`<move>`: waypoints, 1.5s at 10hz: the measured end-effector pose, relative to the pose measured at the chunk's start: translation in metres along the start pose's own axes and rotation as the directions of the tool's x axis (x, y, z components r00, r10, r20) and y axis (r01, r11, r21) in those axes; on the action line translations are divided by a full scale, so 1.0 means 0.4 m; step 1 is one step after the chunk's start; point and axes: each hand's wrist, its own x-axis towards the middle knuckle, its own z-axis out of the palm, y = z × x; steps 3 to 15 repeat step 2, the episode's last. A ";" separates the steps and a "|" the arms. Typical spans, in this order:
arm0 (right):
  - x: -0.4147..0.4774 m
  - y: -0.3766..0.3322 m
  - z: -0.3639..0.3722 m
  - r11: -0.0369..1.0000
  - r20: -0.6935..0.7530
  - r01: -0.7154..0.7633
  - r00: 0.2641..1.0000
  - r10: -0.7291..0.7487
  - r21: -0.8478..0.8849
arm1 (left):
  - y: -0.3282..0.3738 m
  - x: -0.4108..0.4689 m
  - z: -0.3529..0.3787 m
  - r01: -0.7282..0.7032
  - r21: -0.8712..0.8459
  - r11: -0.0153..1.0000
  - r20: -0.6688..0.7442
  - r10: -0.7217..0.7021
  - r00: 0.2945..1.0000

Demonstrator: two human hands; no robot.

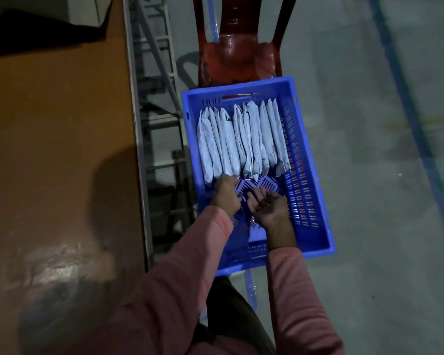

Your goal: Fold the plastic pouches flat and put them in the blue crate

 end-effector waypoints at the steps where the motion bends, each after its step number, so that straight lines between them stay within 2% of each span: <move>1: -0.050 -0.012 0.019 0.995 0.033 0.073 0.997 -0.070 -0.074 | -0.014 -0.043 0.017 0.075 -0.065 0.995 -0.106 -0.082 0.991; 2: -0.121 -0.016 0.032 0.974 0.097 0.155 0.985 -0.141 -0.163 | -0.028 -0.086 0.013 -0.039 0.075 0.996 -0.167 0.051 0.985; 15: -0.121 -0.016 0.032 0.974 0.097 0.155 0.985 -0.141 -0.163 | -0.028 -0.086 0.013 -0.039 0.075 0.996 -0.167 0.051 0.985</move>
